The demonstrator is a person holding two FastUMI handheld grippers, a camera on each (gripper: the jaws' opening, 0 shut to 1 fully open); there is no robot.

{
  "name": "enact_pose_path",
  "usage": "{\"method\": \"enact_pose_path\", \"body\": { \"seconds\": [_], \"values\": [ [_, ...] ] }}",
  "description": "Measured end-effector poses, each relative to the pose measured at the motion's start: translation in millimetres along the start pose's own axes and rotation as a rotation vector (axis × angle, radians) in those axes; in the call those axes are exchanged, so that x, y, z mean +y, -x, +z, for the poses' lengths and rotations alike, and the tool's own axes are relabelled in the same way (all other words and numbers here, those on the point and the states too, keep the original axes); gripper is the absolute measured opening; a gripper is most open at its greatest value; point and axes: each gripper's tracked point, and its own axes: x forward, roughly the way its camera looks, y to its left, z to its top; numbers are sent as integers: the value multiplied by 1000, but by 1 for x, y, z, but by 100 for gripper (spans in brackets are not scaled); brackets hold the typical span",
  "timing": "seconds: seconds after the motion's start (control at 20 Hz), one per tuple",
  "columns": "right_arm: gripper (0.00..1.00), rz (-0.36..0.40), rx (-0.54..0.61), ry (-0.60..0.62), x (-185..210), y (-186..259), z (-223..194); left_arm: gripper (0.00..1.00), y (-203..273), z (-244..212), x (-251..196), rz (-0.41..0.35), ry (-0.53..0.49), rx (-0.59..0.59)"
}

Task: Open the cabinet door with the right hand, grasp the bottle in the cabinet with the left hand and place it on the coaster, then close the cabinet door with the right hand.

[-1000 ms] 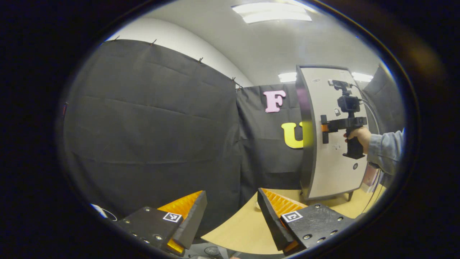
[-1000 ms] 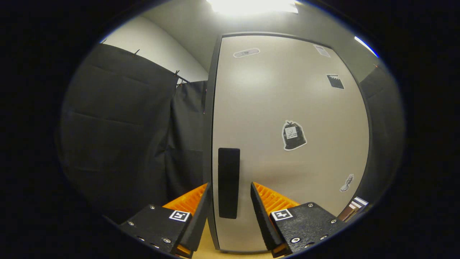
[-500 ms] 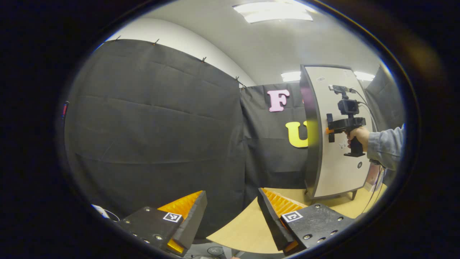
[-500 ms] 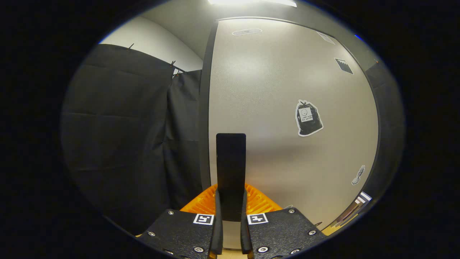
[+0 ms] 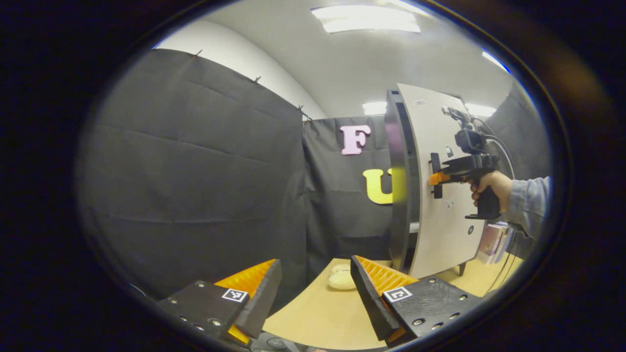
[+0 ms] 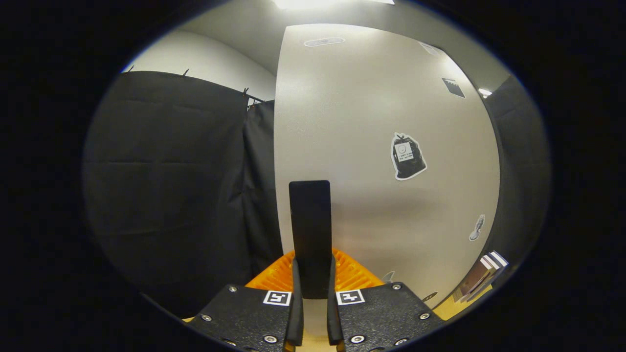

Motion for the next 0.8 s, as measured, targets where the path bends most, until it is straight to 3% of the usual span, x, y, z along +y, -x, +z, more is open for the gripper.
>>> {"method": "enact_pose_path", "body": {
  "seconds": [0.3, 0.4, 0.45, 0.5, 0.8],
  "values": [
    [19, 32, 23, -14, -2, 17, -2, 81, -16, -5, -46, -110, 19, 2],
    [19, 49, 29, -14, -3, 28, 0, 81, -20, -4, -56, -122, 23, 4],
    [19, 58, 32, -12, -4, 34, 1, 89, -22, -3, -63, -130, 29, 4],
    [19, 68, 35, -11, -5, 40, 1, 81, -22, -2, -70, -139, 33, 3],
    [19, 100, 35, -18, -13, 62, 1, 84, -9, 13, -106, -194, 12, -18]
  ]
}}
